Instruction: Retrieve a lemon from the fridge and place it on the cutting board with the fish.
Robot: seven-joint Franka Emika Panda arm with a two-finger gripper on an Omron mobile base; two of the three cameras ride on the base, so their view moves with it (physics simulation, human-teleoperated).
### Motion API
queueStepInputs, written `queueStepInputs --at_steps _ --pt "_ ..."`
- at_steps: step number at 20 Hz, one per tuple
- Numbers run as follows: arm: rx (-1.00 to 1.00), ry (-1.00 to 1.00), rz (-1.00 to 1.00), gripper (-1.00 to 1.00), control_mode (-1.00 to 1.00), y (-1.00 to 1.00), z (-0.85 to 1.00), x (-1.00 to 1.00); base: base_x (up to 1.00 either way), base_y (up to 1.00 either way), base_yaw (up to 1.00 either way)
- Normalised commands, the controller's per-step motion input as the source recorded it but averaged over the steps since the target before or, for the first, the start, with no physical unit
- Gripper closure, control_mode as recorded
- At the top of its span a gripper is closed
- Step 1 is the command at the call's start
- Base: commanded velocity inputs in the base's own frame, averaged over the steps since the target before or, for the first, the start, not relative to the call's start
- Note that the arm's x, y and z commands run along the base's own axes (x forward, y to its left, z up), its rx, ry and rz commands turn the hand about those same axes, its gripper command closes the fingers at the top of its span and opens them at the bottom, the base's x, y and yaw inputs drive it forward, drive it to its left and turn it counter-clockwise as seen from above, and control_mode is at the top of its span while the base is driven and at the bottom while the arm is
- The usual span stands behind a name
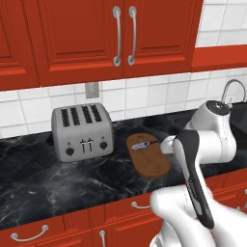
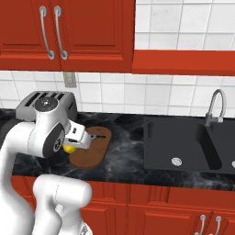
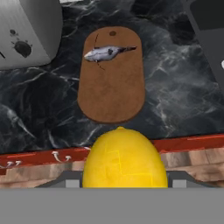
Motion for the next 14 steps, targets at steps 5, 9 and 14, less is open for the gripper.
queueStepInputs --at_steps 5,9,14 --pt "-0.05 0.0 0.0 1.0 -1.0 0.0 -0.4 0.5 0.0 0.0 0.0" --pt "0.0 -0.02 0.01 1.0 -1.0 0.02 -0.37 0.51 0.0 0.0 0.0" --pt "-0.01 0.0 0.03 1.0 -1.0 0.07 -0.25 0.54 0.0 0.0 0.0"
